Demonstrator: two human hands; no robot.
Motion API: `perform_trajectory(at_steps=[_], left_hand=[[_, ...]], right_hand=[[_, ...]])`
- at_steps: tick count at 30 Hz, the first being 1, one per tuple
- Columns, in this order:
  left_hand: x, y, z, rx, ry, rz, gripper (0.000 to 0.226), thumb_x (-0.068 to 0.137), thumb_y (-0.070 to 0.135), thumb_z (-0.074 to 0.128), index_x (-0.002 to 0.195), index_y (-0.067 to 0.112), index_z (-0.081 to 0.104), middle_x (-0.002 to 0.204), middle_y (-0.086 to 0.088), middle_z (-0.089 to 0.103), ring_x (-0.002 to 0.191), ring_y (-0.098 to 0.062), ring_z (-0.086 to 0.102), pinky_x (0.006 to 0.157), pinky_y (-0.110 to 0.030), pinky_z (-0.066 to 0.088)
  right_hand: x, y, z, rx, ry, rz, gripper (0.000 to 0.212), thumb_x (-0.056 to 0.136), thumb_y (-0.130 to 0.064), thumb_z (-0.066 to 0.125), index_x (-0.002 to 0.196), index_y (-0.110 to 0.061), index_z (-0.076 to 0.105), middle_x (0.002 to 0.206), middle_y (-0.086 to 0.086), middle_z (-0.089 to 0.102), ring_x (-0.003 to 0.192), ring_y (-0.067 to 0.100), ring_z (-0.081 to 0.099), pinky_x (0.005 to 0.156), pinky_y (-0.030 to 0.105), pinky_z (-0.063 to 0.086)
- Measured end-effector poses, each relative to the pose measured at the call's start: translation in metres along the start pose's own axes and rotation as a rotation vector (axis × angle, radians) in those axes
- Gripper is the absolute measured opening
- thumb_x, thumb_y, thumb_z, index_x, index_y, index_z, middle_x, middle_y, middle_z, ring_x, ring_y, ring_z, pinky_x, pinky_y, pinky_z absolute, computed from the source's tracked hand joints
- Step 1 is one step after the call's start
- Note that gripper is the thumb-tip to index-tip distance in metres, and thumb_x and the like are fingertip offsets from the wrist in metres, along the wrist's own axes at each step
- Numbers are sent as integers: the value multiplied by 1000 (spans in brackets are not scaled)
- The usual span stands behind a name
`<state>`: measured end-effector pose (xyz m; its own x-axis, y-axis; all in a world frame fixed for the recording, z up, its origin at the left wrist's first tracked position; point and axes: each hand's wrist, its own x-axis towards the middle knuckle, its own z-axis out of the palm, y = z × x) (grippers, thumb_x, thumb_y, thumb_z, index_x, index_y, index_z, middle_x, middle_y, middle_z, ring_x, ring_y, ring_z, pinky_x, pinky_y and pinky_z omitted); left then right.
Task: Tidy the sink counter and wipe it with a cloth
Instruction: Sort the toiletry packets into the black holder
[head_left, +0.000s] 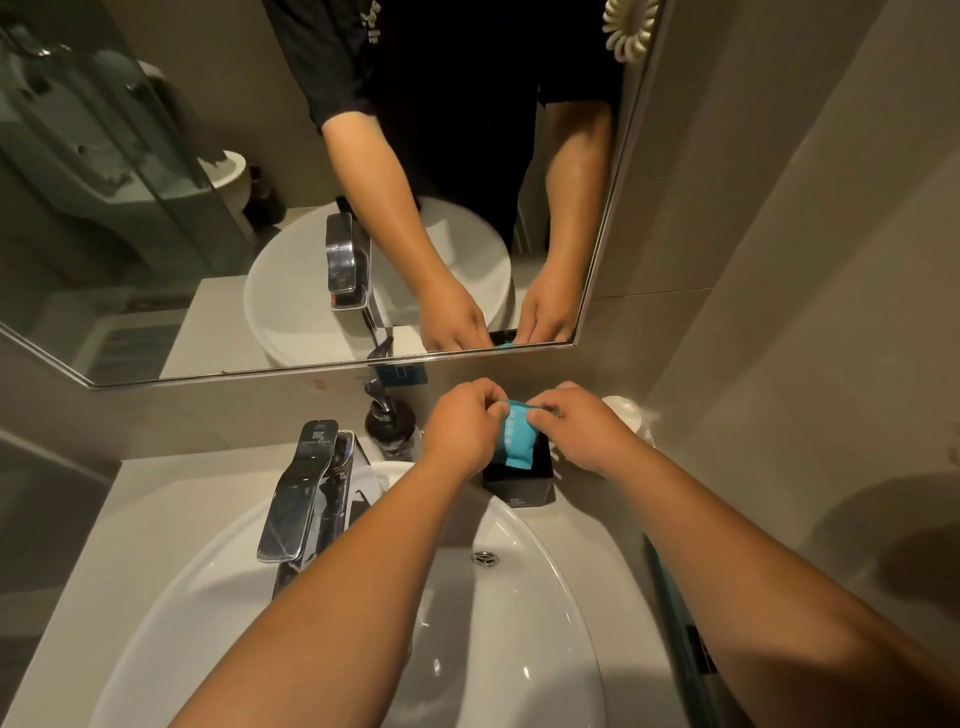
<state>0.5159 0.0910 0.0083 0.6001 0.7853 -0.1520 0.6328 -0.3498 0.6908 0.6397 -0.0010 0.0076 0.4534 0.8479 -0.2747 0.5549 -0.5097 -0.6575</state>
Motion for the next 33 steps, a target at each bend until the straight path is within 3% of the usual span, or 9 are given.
perform_trajectory(at_steps=[4, 9, 14, 19, 23, 33], left_hand=[[1, -3, 3, 113, -20, 15, 10, 93, 24, 56, 91, 21, 65, 98, -2, 64, 86, -21, 58, 74, -35, 48], [0, -12, 12, 331, -74, -10, 13, 95, 26, 54, 95, 19, 64, 107, -5, 52, 82, -19, 50, 69, -33, 39], [2, -13, 16, 492, -56, 36, 14, 92, 23, 60, 103, 17, 67, 109, -8, 51, 86, -27, 56, 69, -36, 48], [4, -14, 20, 566, -20, 74, 18, 88, 18, 64, 106, 15, 66, 111, -10, 51, 88, -29, 57, 66, -36, 49], [12, -16, 19, 589, -7, 98, 22, 86, 17, 64, 108, 14, 65, 112, -12, 51, 93, -32, 58, 74, -41, 54], [13, -25, 24, 519, 42, 139, 23, 91, 27, 61, 113, 20, 61, 111, -8, 50, 89, -26, 56, 72, -40, 53]], right_hand=[[5, 1, 3, -106, 9, 48, 21, 95, -27, 54, 103, -19, 72, 105, 4, 49, 87, 23, 56, 75, 31, 41], [7, -5, 18, -407, 2, 102, 25, 94, -31, 54, 113, -25, 70, 113, 9, 47, 93, 28, 59, 74, 35, 48], [3, 0, 30, -579, 99, 76, 27, 89, -29, 64, 116, -24, 66, 112, 9, 50, 89, 29, 60, 67, 35, 52], [6, 2, 34, -715, 124, 37, 24, 87, -29, 67, 110, -22, 67, 108, 8, 50, 86, 27, 59, 59, 32, 42], [13, 0, 34, -755, 135, 29, 24, 87, -29, 67, 110, -20, 68, 105, 9, 54, 89, 29, 61, 61, 32, 40], [11, 5, 41, -686, 231, 19, 33, 88, -30, 66, 118, -20, 55, 107, 9, 60, 93, 26, 61, 60, 32, 43]])
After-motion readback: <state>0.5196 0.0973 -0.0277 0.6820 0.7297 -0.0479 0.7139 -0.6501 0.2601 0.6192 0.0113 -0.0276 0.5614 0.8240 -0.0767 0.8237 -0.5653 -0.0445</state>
